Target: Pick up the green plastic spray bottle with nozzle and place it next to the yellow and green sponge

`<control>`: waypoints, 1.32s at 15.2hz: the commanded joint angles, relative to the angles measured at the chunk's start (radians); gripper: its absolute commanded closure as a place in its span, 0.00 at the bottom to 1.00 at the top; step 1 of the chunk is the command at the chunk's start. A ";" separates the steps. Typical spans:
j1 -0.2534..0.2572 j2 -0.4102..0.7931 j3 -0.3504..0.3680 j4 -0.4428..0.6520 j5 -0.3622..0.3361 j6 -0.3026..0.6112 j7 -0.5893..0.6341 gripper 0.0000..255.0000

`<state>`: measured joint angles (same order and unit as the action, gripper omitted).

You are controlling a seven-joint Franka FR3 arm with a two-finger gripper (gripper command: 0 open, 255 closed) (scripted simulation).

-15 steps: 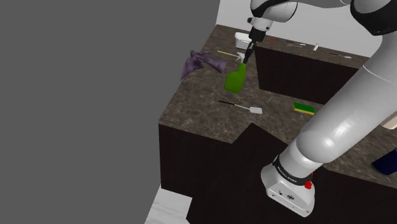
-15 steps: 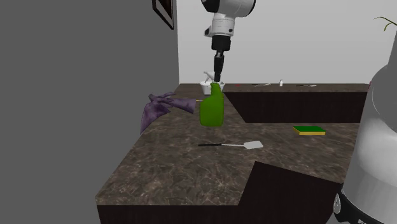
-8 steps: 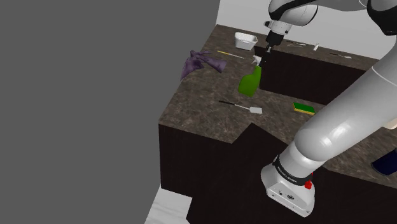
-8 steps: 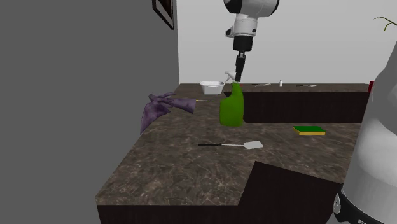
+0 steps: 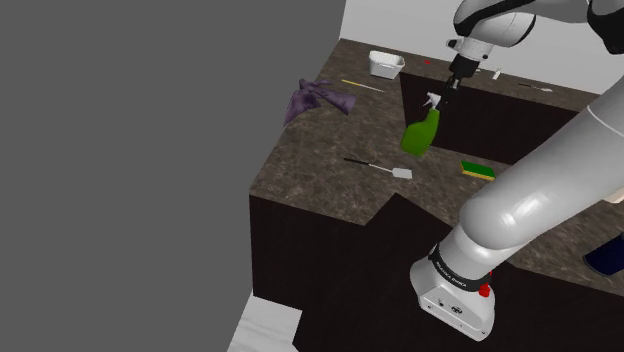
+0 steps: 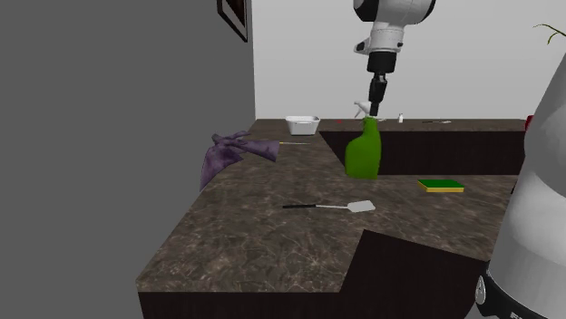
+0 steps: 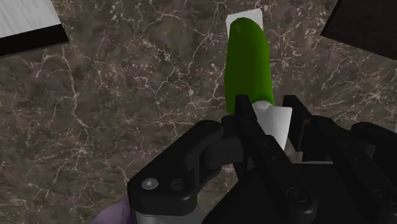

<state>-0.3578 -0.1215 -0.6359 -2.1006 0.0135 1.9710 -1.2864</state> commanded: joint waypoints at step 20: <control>-0.311 0.346 -0.270 0.313 0.225 -0.125 -0.651 1.00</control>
<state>-0.6432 0.2033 -0.8992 -1.8066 0.2223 1.8546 -1.8996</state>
